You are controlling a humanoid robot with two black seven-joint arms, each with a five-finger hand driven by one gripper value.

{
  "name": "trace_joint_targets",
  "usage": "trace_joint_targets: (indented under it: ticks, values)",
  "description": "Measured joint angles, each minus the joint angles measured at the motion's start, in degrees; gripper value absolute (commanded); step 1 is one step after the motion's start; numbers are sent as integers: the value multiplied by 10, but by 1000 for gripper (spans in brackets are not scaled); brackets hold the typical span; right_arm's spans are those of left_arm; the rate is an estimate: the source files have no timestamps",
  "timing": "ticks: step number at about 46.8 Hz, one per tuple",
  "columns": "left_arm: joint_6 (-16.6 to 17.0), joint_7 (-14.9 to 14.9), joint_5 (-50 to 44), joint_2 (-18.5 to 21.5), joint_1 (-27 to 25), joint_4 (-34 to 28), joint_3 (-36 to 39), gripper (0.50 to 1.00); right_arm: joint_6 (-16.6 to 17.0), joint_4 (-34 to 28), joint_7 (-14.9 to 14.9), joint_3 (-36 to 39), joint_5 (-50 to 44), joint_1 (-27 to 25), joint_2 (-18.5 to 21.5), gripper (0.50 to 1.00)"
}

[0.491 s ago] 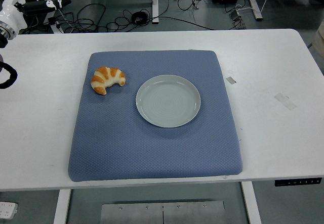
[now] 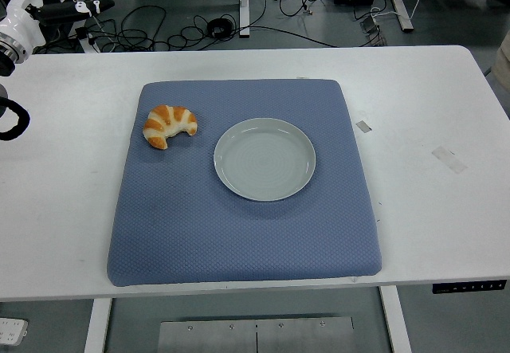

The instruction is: Place the bread on the plate

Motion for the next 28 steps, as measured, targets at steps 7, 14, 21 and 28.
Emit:
trace_joint_targets:
  ticks: [7, 14, 21, 28]
  values:
    - [0, 0, 0, 0, 0, 0, 0, 969, 0, 0, 0, 0, 0, 0, 0, 1000]
    - [0, 1, 0, -1, 0, 0, 0, 969, 0, 0, 0, 0, 0, 0, 0, 1000]
    - [0, 1, 0, -2, 0, 0, 0, 969, 0, 0, 0, 0, 0, 0, 0, 1000]
    - [0, 1, 0, -5, 2, 0, 1, 969, 0, 0, 0, 0, 0, 0, 0, 1000]
